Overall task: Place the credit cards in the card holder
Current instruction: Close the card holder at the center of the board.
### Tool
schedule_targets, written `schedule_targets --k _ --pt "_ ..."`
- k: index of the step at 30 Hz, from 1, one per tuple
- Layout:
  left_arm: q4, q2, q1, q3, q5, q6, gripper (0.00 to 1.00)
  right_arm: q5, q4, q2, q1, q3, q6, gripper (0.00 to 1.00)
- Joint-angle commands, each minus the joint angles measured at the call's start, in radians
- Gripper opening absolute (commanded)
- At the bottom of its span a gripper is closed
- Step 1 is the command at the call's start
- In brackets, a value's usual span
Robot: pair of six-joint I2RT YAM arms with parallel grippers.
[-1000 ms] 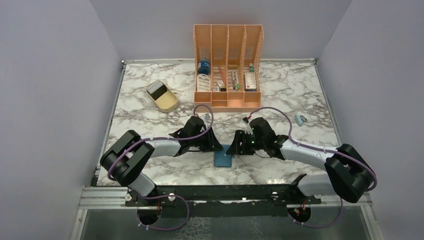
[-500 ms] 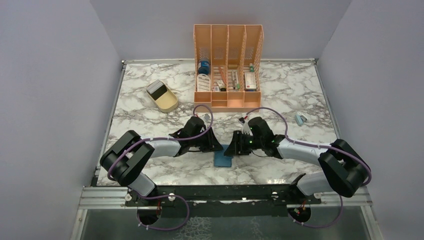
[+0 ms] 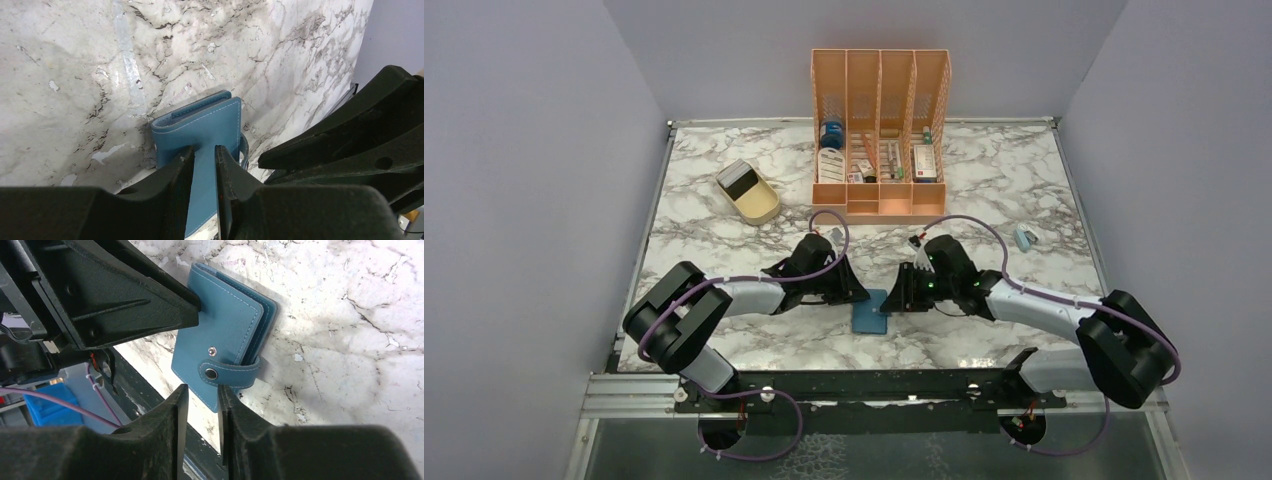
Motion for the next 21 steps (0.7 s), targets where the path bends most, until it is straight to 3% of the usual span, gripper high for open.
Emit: schedule_targets --k 1,21 --pt "-0.085 0.011 -0.005 -0.037 -0.081 0.017 0.26 0.014 0.037 0.024 -0.001 -0.008 0.023 0.25" --pt "-0.079 0.015 -0.007 -0.041 -0.078 0.008 0.26 0.003 0.123 0.132 0.001 -0.001 0.036 0.18"
